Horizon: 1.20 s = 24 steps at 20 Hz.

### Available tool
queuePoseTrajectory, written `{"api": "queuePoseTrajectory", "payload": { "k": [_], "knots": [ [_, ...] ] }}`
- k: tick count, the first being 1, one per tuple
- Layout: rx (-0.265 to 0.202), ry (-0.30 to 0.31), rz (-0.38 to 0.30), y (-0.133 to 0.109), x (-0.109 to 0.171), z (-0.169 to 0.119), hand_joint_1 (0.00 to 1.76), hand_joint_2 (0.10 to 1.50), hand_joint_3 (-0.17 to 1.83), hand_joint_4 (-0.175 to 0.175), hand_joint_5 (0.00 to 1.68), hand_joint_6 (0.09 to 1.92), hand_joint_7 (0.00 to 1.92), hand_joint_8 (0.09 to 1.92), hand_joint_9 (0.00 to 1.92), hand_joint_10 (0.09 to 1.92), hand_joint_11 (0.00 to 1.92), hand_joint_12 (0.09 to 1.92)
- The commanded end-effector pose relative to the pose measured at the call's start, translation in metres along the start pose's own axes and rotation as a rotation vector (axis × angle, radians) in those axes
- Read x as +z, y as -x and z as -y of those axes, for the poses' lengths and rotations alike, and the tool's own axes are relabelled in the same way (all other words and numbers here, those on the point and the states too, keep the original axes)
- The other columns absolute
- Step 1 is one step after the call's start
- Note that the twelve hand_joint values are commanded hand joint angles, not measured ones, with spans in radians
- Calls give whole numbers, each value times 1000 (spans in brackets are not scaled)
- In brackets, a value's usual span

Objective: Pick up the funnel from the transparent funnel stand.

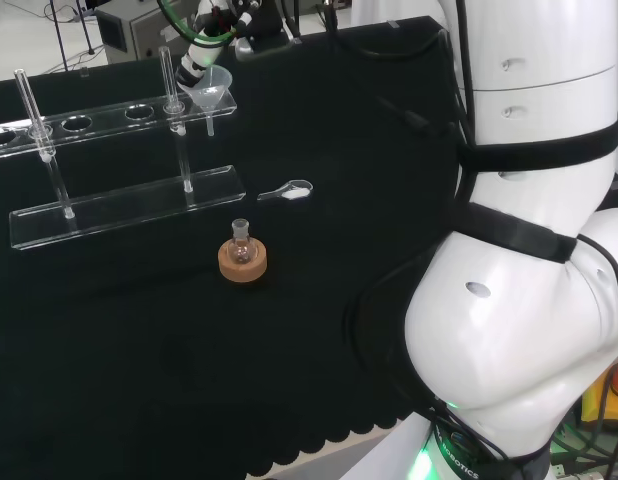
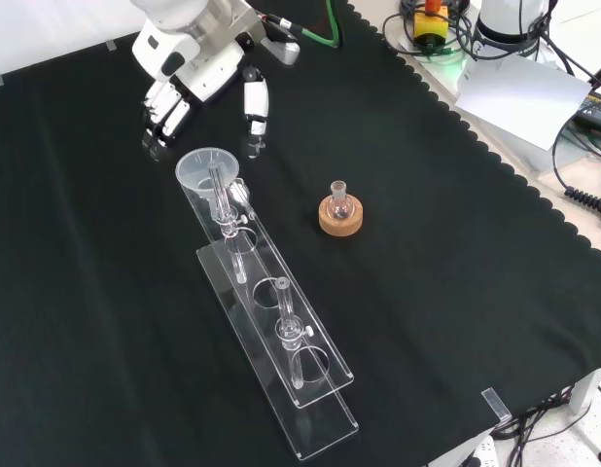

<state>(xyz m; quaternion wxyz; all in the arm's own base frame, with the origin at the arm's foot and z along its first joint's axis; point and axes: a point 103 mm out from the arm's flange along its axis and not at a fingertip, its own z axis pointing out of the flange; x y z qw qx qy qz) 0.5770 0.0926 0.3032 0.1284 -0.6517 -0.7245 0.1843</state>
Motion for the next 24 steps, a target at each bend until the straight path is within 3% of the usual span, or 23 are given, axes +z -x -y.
{"api": "queuePoseTrajectory", "payload": {
  "k": [1, 15, 24],
  "knots": [
    [-13, -25, 15, -5, 6, -3, 573, 765, 172, -82, 116, 87, 0, 490, 176, 806, 197, 1465],
    [-23, -73, 60, 0, 14, -15, 741, 673, 313, -88, 61, 87, 0, 189, 17, 858, 180, 1467],
    [-52, -75, 68, -4, 17, -21, 788, 580, 497, -89, 48, 87, 0, 209, 37, 859, 183, 1462]
  ]
}}
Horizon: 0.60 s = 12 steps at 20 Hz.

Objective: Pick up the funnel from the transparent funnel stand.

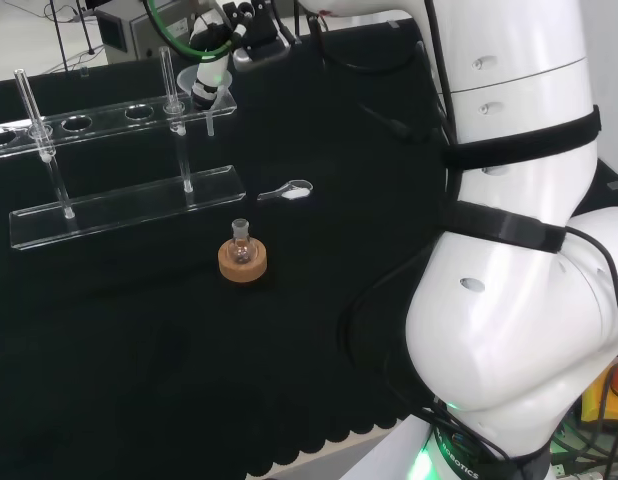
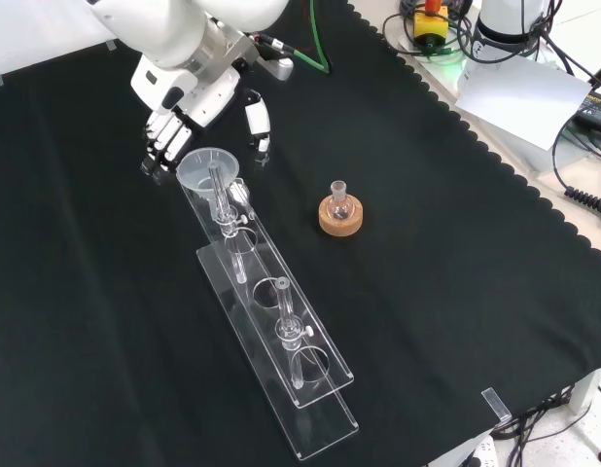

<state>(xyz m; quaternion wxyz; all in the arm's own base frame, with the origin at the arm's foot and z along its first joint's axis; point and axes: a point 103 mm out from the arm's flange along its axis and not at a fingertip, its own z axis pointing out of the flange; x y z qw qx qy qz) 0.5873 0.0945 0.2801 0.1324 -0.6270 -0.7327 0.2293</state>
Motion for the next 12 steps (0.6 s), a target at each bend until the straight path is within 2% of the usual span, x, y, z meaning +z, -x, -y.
{"api": "queuePoseTrajectory", "payload": {
  "k": [1, 3, 7, 11, 12],
  "knots": [
    [-16, -2, 5, -3, 1, -3, 789, 577, 505, -89, 48, 87, 0, 221, 43, 857, 185, 1462],
    [-15, -3, -5, 8, 3, -1, 789, 572, 516, -90, 49, 87, 0, 240, 54, 853, 189, 1460],
    [-19, -11, -4, 9, 3, -3, 788, 566, 531, -90, 52, 87, 0, 271, 79, 849, 197, 1457],
    [-20, -20, 9, -6, 1, -10, 786, 561, 546, -90, 52, 87, 0, 307, 121, 844, 212, 1450],
    [-27, -13, -4, 2, 3, -8, 784, 561, 549, -90, 52, 87, 0, 312, 129, 843, 215, 1449]
  ]
}}
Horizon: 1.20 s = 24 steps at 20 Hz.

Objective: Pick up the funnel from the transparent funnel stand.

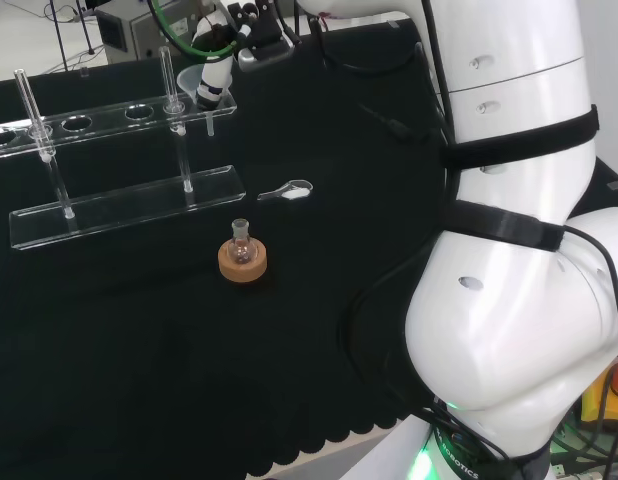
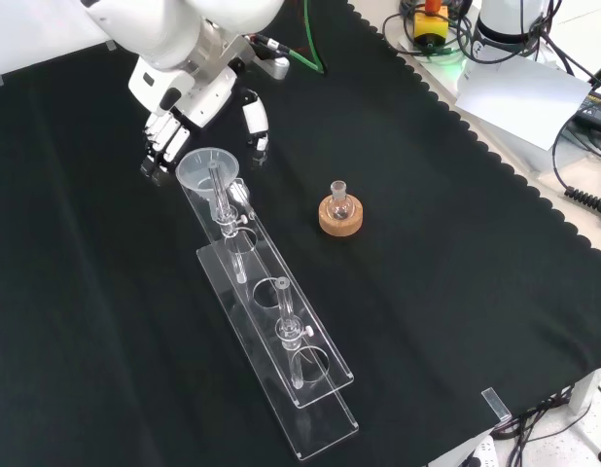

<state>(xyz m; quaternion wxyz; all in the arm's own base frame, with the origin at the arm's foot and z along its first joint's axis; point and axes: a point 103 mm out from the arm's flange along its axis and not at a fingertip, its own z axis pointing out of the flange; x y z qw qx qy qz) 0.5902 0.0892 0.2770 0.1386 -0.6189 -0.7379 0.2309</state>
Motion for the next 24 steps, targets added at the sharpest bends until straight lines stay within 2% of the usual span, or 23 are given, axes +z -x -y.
{"api": "queuePoseTrajectory", "payload": {
  "k": [1, 4, 9, 12, 16, 24],
  "knots": [
    [-6, -4, -1, -2, 1, -5, 783, 560, 550, -90, 52, 87, 0, 315, 133, 843, 218, 1449],
    [-6, -14, 4, -3, 1, -6, 779, 560, 554, -90, 51, 87, 0, 324, 141, 840, 223, 1446],
    [2, -23, 18, -18, 1, -11, 776, 560, 557, -90, 50, 87, 0, 332, 149, 838, 228, 1442],
    [-9, -20, -2, -7, 3, -9, 773, 560, 560, -89, 49, 87, 0, 338, 156, 838, 229, 1439],
    [-17, -21, 6, -7, 4, -10, 771, 558, 566, -89, 52, 87, 0, 368, 183, 830, 234, 1434],
    [-3, -29, 46, -18, 4, -13, 772, 553, 585, -92, 71, 87, 0, 441, 315, 763, 256, 1414]
  ]
}}
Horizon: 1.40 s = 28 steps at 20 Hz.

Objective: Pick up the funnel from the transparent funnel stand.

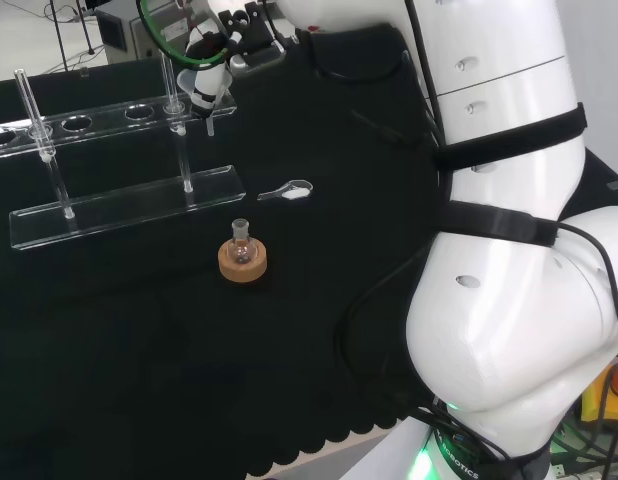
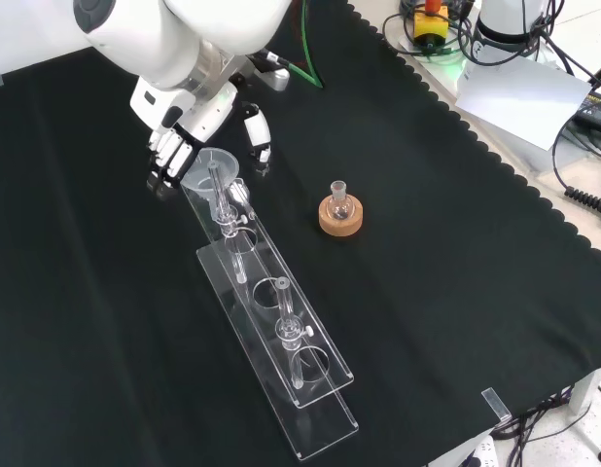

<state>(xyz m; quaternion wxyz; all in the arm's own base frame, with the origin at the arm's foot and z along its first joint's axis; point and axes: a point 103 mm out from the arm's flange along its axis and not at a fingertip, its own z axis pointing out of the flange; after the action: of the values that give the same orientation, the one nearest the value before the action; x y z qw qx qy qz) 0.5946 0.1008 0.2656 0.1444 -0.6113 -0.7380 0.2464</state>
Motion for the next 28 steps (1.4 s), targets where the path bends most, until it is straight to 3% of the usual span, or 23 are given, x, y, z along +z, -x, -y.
{"api": "queuePoseTrajectory", "payload": {
  "k": [1, 3, 6, 8, 12, 15, 21, 28],
  "knots": [
    [10, 10, 51, -6, -2, -2, 772, 553, 589, -94, 88, 87, 0, 475, 345, 748, 270, 1402],
    [19, 49, 82, -5, -3, 0, 772, 556, 600, -95, 191, 87, 67, 590, 435, 706, 303, 1378],
    [30, 66, 159, -9, -5, 1, 774, 591, 608, -73, 457, 114, 389, 692, 673, 637, 418, 1317],
    [38, 75, 198, -12, -4, 2, 786, 612, 603, -62, 544, 180, 512, 696, 794, 587, 476, 1286],
    [57, 134, 285, -14, -17, 11, 848, 652, 619, -40, 633, 563, 651, 688, 950, 539, 561, 1246],
    [67, 165, 280, -10, -42, 29, 874, 666, 641, -40, 639, 692, 679, 696, 994, 541, 604, 1228],
    [79, 177, 251, 4, -96, 80, 885, 671, 653, -43, 625, 725, 671, 697, 1004, 543, 615, 1222],
    [127, 117, 229, 14, -99, 131, 881, 665, 662, -42, 588, 745, 642, 705, 993, 549, 570, 1243]
  ]
}}
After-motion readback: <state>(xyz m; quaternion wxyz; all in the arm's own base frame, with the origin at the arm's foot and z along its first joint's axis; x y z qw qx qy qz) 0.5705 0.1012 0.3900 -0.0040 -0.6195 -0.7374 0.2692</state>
